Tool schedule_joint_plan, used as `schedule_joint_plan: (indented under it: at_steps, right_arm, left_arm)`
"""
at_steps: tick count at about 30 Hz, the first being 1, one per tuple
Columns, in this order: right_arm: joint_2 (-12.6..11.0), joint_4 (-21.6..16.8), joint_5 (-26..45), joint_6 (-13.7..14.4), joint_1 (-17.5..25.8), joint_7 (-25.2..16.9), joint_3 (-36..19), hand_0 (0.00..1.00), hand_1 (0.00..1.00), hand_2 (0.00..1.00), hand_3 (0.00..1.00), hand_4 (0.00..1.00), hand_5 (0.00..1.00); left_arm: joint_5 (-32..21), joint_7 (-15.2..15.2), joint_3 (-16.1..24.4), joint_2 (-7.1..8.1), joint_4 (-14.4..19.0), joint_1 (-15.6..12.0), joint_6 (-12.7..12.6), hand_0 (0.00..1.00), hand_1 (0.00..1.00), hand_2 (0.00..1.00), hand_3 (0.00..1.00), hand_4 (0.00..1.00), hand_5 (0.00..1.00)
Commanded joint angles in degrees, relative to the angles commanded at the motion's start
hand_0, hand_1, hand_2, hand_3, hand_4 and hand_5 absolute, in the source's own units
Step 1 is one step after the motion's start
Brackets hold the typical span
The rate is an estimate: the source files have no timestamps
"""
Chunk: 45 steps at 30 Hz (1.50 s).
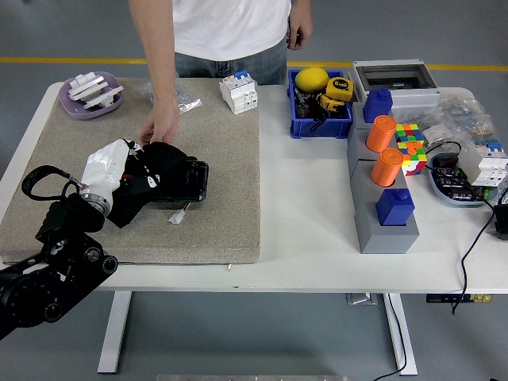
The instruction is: Pick the rag up,wipe the panel,place it on the desk
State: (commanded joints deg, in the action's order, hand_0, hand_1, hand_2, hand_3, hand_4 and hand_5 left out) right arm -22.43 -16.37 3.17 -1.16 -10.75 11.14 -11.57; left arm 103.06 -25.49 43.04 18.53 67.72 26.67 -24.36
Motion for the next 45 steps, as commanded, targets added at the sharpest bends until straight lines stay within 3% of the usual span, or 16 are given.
schedule_joint_plan:
  at_steps: [23, 45]
  right_arm:
    - [0.0, 0.1, -1.8, 0.0, -0.5, 0.8, -1.5, 0.706, 0.696, 0.694, 0.636, 0.998, 0.556]
    - [-0.1, 0.1, -2.6, 0.1, -0.2, 1.2, -1.9, 0.707, 0.696, 0.694, 0.638, 0.998, 0.553]
  left_arm:
    - [0.6, -1.8, -7.6, -1.95, 3.2, 3.9, -0.2, 0.320, 0.154, 0.463, 0.467, 0.365, 0.002]
    - [1.1, -1.5, -5.0, -0.96, 1.0, 3.1, -0.4, 0.321, 0.155, 0.463, 0.468, 0.373, 0.002]
